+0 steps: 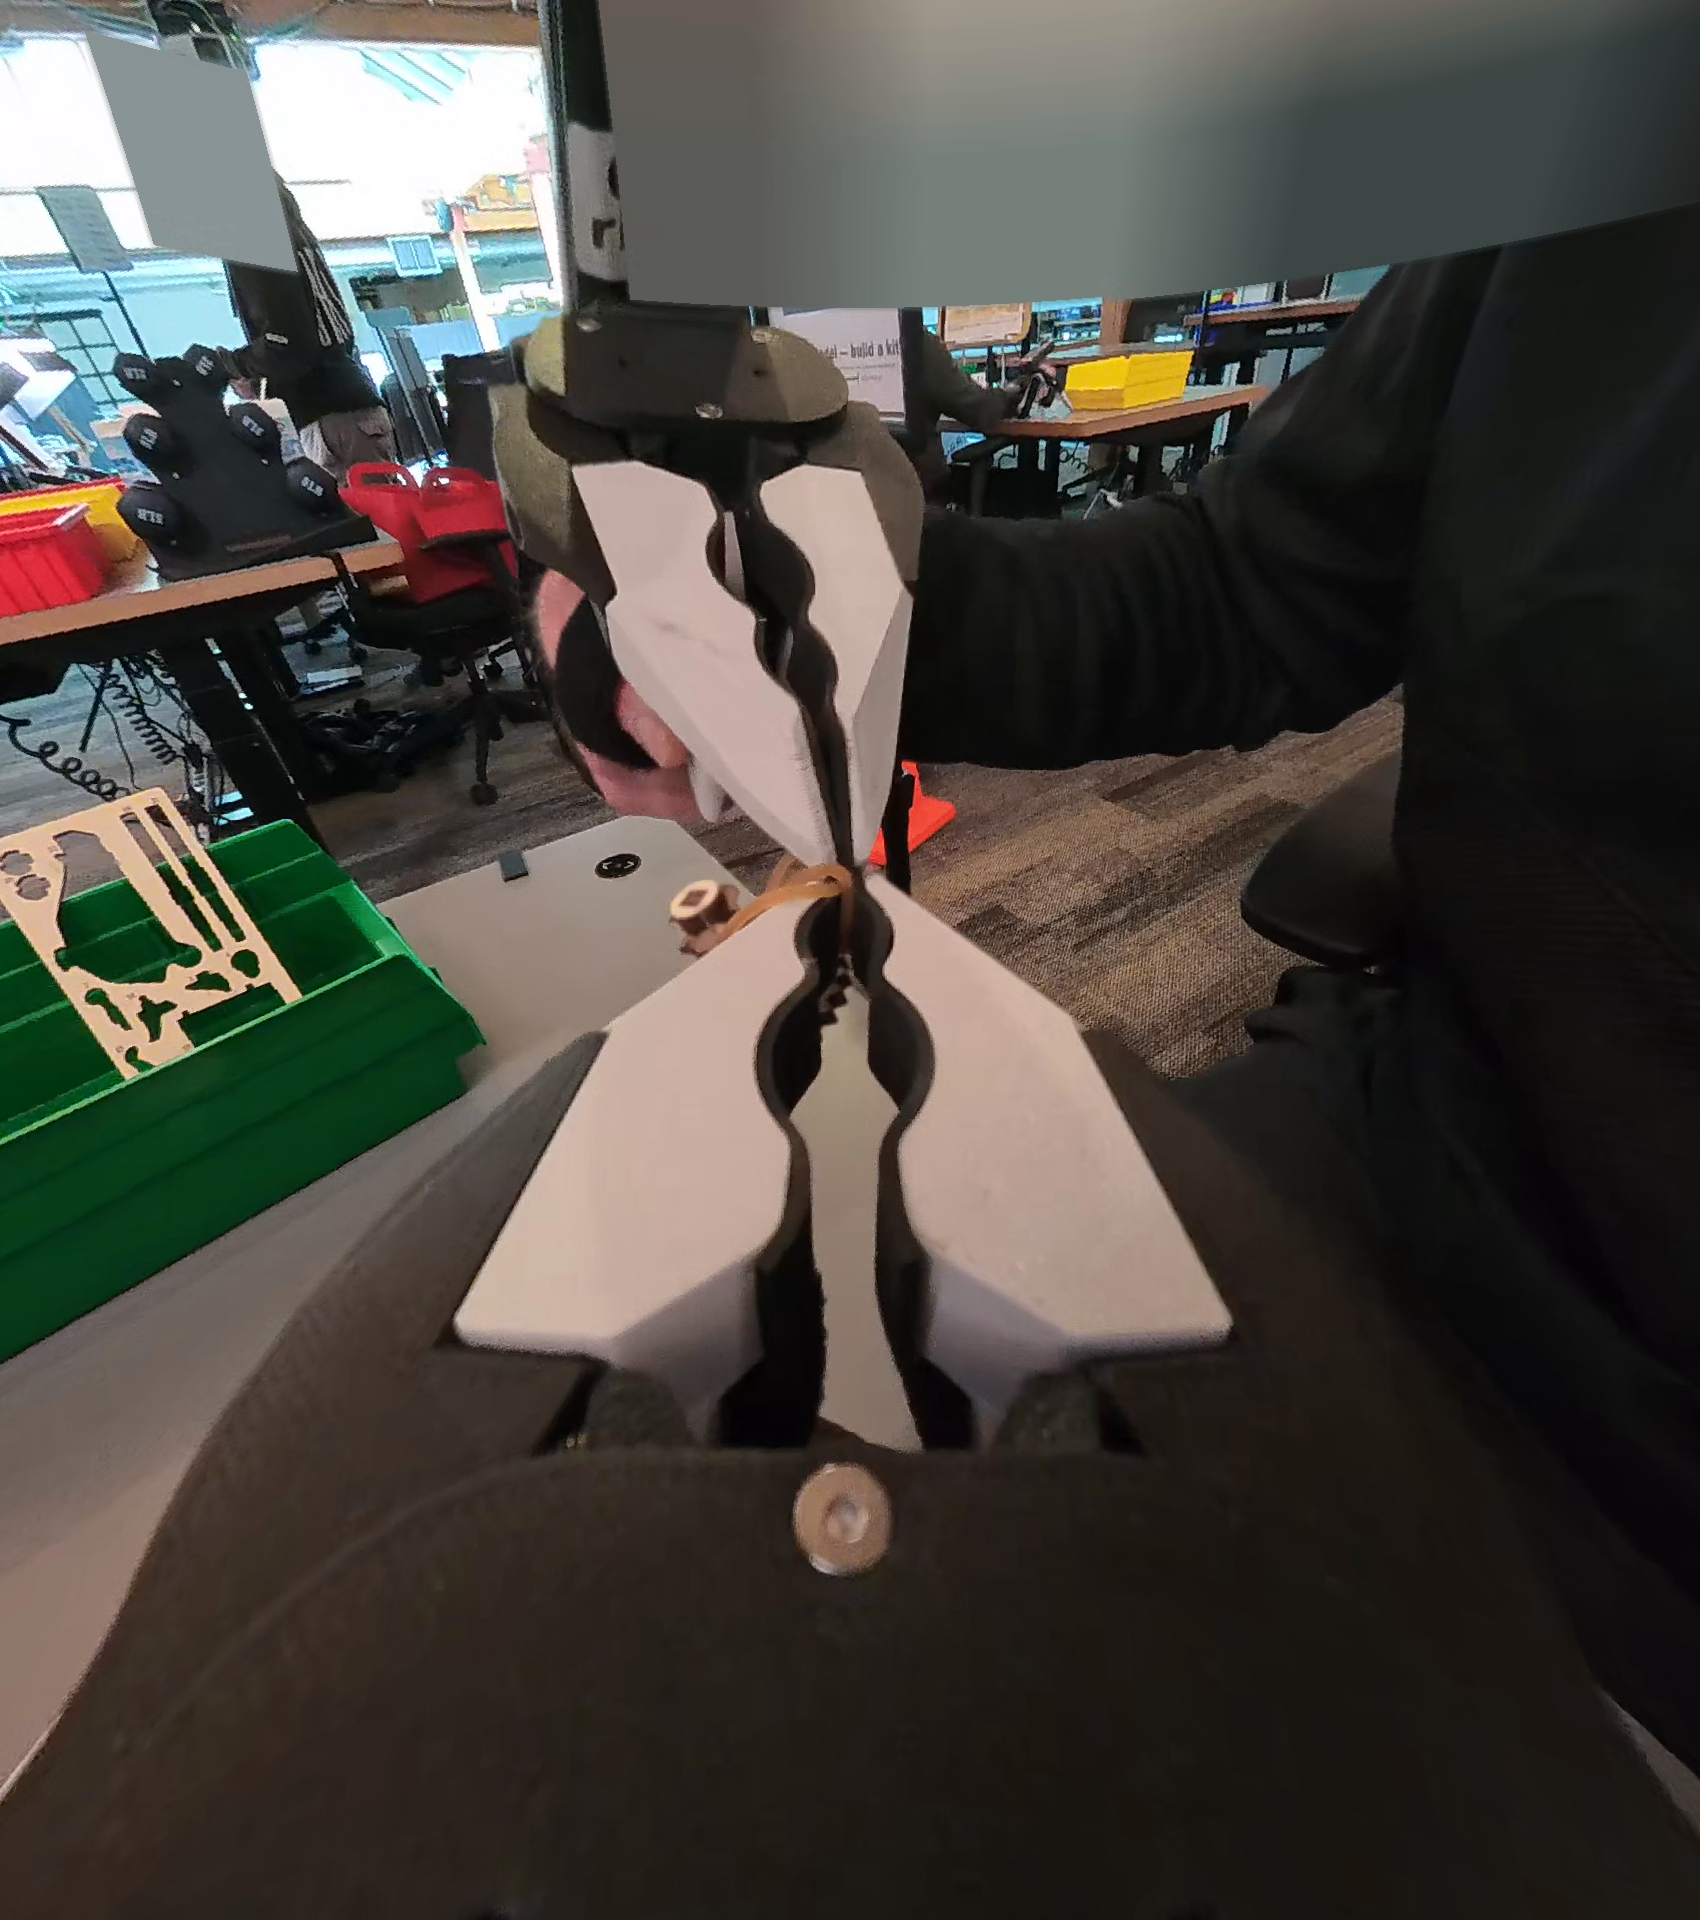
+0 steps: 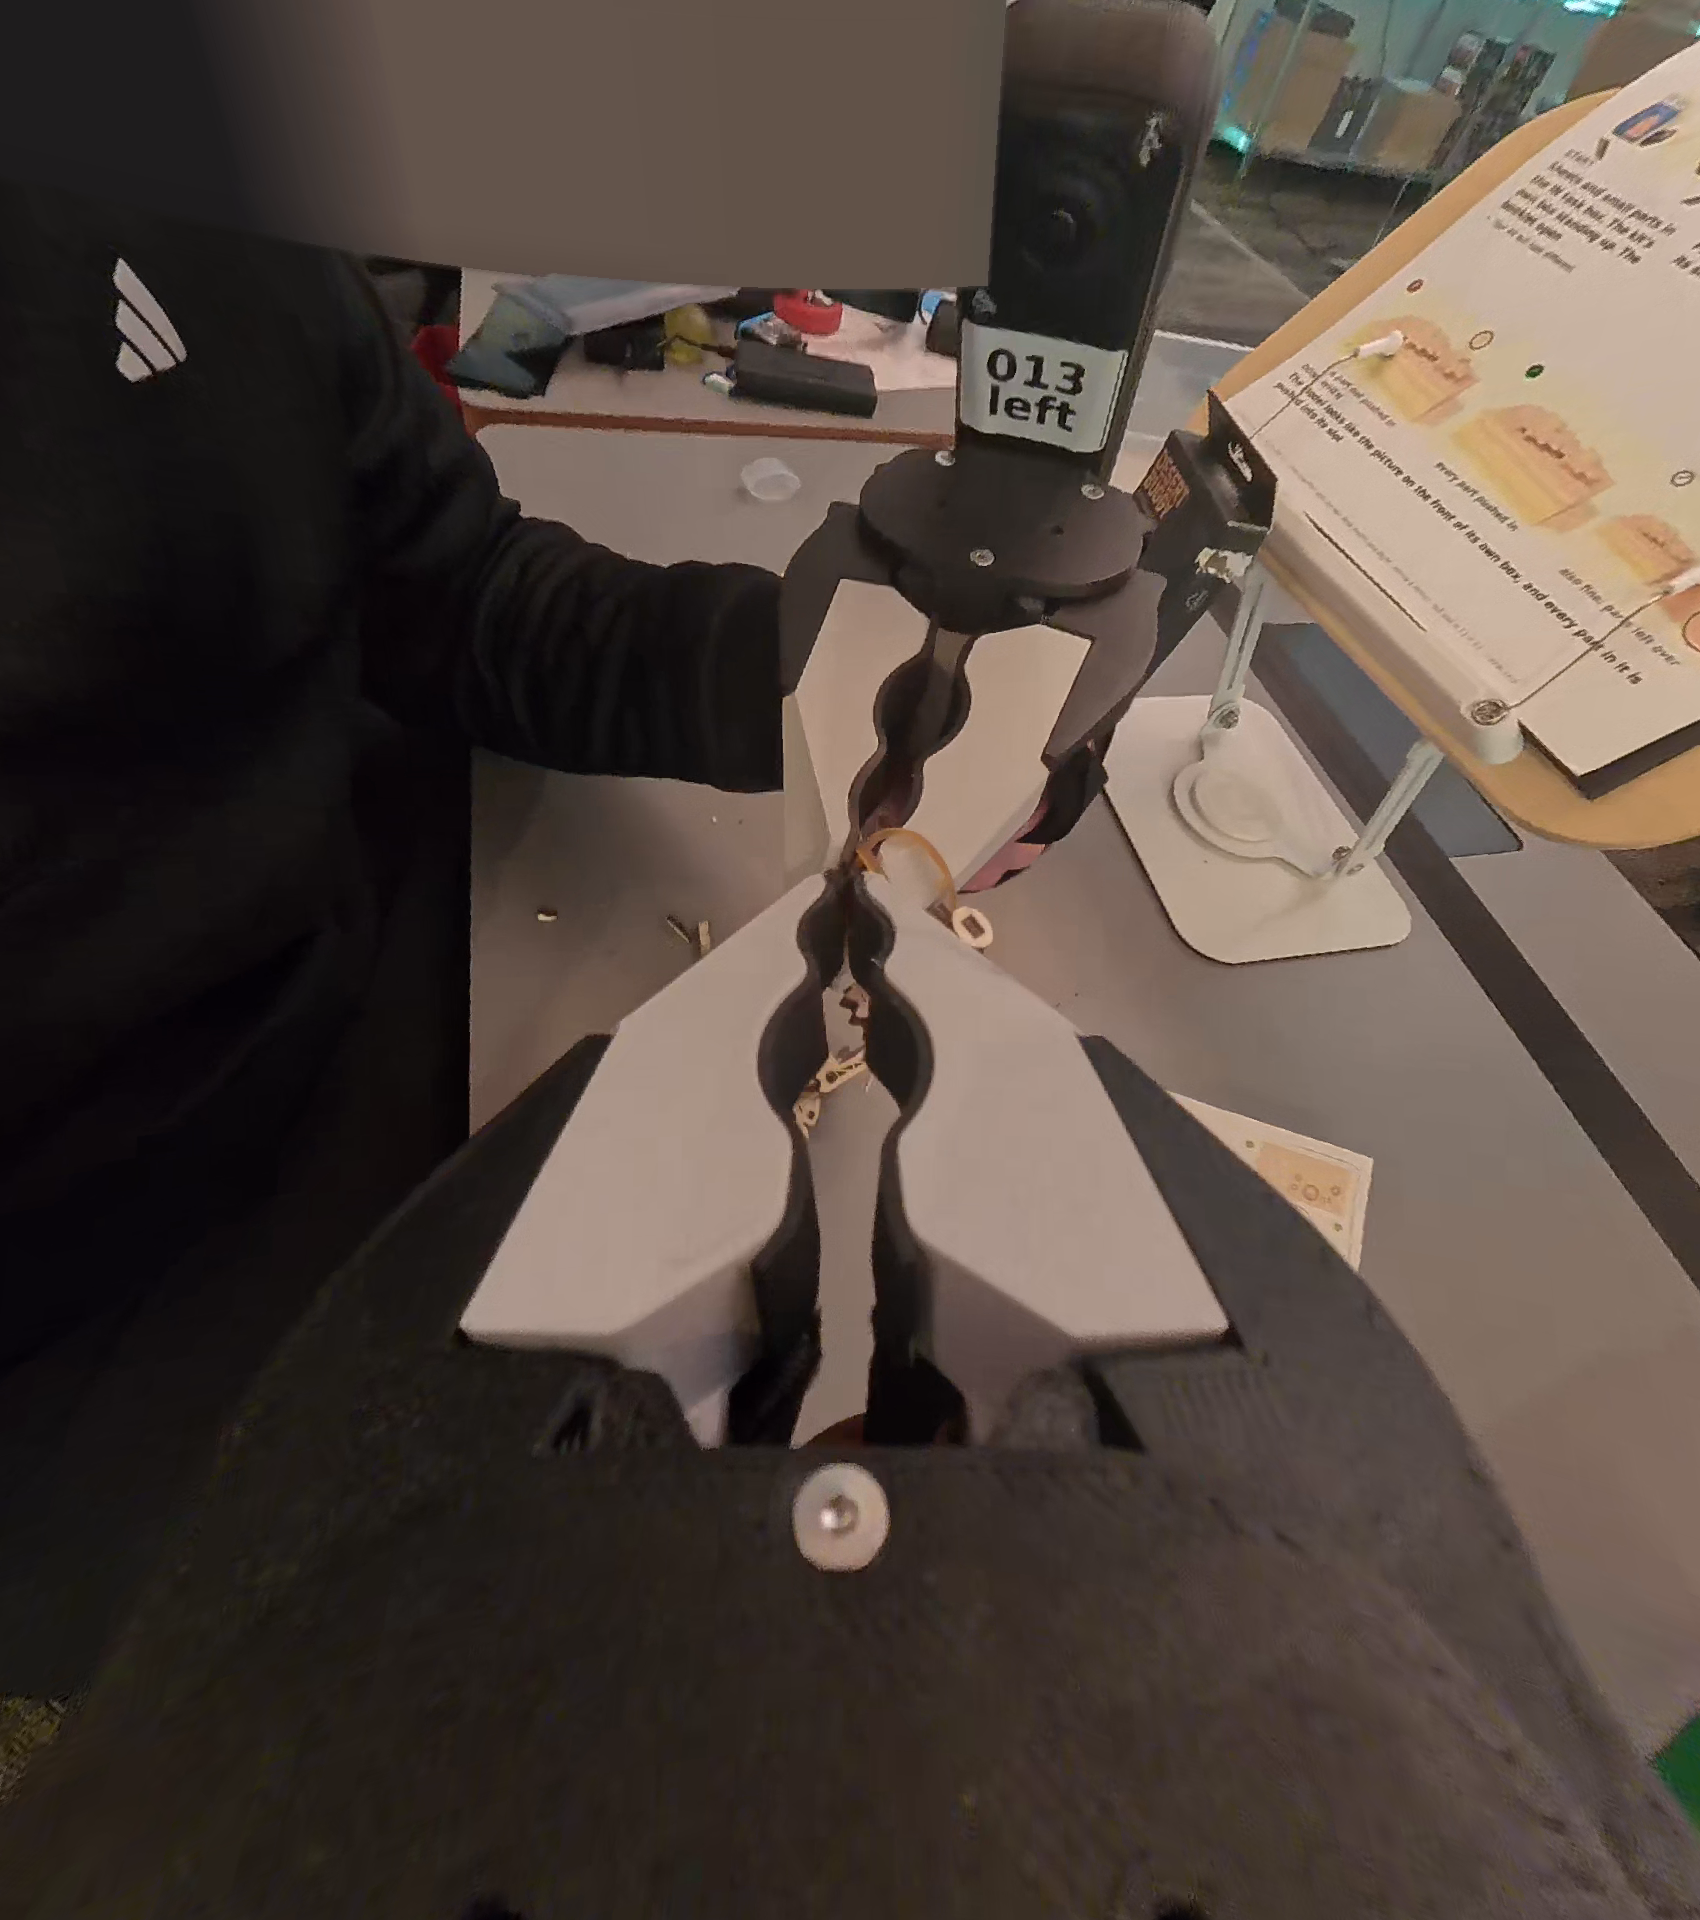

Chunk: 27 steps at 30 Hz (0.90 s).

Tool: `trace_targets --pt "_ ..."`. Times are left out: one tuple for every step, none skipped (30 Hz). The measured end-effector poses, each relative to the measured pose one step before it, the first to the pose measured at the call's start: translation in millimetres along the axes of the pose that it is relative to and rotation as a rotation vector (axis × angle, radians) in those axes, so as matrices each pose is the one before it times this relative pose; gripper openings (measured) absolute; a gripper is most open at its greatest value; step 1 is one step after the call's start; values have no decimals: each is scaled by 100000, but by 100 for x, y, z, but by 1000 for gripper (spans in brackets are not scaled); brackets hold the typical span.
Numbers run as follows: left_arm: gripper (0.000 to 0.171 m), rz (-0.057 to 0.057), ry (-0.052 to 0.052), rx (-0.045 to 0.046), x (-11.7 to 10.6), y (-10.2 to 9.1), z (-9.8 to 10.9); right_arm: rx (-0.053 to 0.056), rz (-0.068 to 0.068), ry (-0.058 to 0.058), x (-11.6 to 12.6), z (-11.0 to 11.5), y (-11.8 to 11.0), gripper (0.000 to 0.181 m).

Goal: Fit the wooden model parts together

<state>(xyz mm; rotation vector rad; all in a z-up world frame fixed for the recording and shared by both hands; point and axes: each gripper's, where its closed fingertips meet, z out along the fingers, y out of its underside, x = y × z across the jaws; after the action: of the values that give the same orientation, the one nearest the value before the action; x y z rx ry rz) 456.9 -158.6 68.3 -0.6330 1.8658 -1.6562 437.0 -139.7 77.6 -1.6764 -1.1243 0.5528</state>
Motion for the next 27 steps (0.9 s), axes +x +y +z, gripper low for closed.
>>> trace_targets --pt "0 135 -148 -169 -27 78 63 793 928 83 -14 -61 12 0" --pt "0 160 -71 -389 -19 98 47 413 538 403 13 -43 81 0" --pt "0 57 621 -46 84 33 41 763 582 300 9 -43 22 0" --pt "0 144 -88 41 4 -11 32 853 870 236 30 -41 17 0" --pt "0 223 -454 -5 -52 -5 29 797 722 377 44 -39 8 0" --pt "0 119 -15 -269 8 21 30 626 729 79 9 -46 7 0" --pt "0 389 -164 -219 5 31 29 531 687 -140 -20 -29 21 0" --pt "0 164 -216 -120 -15 11 20 447 543 4 -8 -7 9 0" --pt "0 -78 -24 -194 -24 50 -13 449 305 344 42 -45 -1 0" --pt "0 -31 -16 180 -42 20 -91 640 346 244 38 -81 -73 0" --pt "0 -287 -69 1028 -78 -102 -170 1133 430 107 13 -169 -164 0" --pt "0 -534 124 1038 -65 -139 -216 1171 180 487 50 -213 -202 0" --pt "0 -87 -171 621 -64 -116 -194 572 190 508 61 -187 -122 0" --pt "0 34 -292 294 -51 -90 -146 -376 -107 513 35 -112 33 0" --pt "0 -143 284 287 40 -84 -75 -611 -378 332 -17 -35 63 0" --pt "0 -71 57 67 18 -39 -18 -980 -943 246 -109 72 77 0" --pt "0 -67 172 -90 27 1 21 -2361 -1894 1814 64 186 237 0" --pt "0 -102 320 -5 63 -23 41 -2240 -1404 1832 102 196 172 0" --pt "0 -102 66 -313 26 28 63 -497 -1061 1122 13 107 -101 0" --pt "0 148 25 -903 44 112 79 -882 -1721 733 -65 87 -89 0" --pt "0 297 61 -1365 65 178 104 -1339 -2302 561 -118 66 -55 0" --pt "0 320 -122 -834 37 76 83 -1129 -2075 -141 -202 40 -93 0" --pt "0 147 140 -319 73 0 61 -1184 -1501 50 -104 20 -83 4" --pt "0 134 211 -425 75 4 60 -1871 -1504 627 24 30 36 8" --pt "0 271 -404 -748 -19 67 53 -3265 -2081 1385 134 69 275 8" --pt "0 277 -415 -1334 -26 173 62 -2663 -2334 926 30 82 183 9" --pt "0 113 175 -565 61 52 51 -606 -1515 -493 -173 14 -144 7"
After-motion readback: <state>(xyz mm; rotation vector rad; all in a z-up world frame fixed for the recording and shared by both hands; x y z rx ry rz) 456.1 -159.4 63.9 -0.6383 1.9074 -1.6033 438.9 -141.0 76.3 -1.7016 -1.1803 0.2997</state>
